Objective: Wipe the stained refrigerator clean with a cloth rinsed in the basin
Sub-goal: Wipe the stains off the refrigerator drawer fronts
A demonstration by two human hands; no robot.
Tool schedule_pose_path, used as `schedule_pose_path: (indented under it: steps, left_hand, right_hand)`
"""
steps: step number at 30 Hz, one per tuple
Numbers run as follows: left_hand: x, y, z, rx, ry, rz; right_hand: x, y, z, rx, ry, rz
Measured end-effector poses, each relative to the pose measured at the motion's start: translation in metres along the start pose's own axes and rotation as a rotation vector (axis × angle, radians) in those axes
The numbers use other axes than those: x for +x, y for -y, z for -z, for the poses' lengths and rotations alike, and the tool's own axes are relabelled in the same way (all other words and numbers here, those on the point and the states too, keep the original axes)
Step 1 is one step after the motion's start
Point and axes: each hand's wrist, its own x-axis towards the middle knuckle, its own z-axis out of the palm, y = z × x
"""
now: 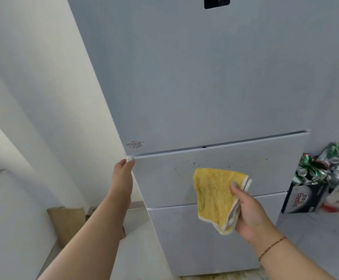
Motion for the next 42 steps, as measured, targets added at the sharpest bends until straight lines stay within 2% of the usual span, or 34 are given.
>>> schedule_pose_path:
  steps: [9,16,24,29,33,35,37,39,42]
  left_hand:
    - [0.038,0.002,-0.006,-0.077,-0.015,0.069]
    - [0.053,0.005,-0.006,-0.046,-0.012,0.066]
    - [0.051,0.008,-0.010,-0.026,-0.057,0.065]
    - [0.018,0.032,-0.003,-0.043,-0.098,0.120]
    - [-0.017,0.034,0.007,-0.093,-0.095,0.162]
    - [-0.032,0.036,0.008,-0.100,-0.093,0.183]
    - [-0.042,0.043,0.012,-0.101,-0.069,0.200]
    - [-0.046,0.047,0.016,-0.107,-0.055,0.250]
    - [-0.043,0.051,0.022,-0.117,-0.017,0.281]
  right_hand:
    - [0.020,0.018,0.020,-0.011,-0.149,0.166]
    - [0.012,0.033,0.027,-0.173,-0.240,0.286]
    - [-0.003,0.083,0.046,-0.262,-0.490,0.572]
    - [0.002,0.126,0.062,-0.529,-0.659,0.800]
    - [0.024,0.160,0.072,-1.046,-0.754,0.972]
    - [0.042,0.165,0.071,-1.308,-0.696,0.989]
    - [0.057,0.155,0.067,-1.511,-0.595,0.914]
    - [0.064,0.136,0.061,-1.582,-0.540,0.873]
    - [0.059,0.111,0.041,-1.565,-0.511,0.902]
